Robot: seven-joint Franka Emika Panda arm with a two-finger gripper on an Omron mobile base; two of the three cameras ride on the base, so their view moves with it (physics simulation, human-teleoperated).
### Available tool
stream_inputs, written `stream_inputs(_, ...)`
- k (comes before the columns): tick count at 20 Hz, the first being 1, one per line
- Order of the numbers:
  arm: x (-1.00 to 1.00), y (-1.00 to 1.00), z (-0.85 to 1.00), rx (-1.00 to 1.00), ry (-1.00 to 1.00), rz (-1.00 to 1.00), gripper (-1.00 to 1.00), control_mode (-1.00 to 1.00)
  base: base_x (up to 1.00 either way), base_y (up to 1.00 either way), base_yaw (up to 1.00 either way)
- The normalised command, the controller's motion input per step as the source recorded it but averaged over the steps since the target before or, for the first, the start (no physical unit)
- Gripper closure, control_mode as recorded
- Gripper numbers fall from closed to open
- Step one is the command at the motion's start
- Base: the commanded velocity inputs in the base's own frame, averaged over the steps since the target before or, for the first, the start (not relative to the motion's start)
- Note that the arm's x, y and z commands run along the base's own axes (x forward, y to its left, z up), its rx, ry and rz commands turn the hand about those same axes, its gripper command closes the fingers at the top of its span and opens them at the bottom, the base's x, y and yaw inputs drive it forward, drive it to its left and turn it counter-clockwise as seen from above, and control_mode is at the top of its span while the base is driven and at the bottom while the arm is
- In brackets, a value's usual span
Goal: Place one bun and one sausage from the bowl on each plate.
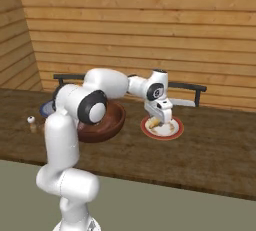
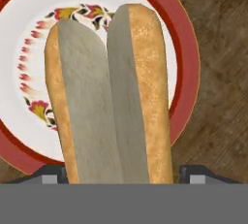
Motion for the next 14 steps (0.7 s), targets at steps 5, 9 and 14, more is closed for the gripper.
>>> stream_inputs(5,0.79,-0.05,-0.34,0.00,0.00,-0.07,1.00,-1.00,0.00,0.00,0.00)
stream_inputs(9,0.21,-0.25,-0.99,0.00,0.03,0.00,-1.00,-1.00,0.00,0.00,0.00)
stream_inputs(14,0.06,-0.09,0.15,0.06,-0.12,-0.02,-1.00,-1.00,0.00,0.00,0.00)
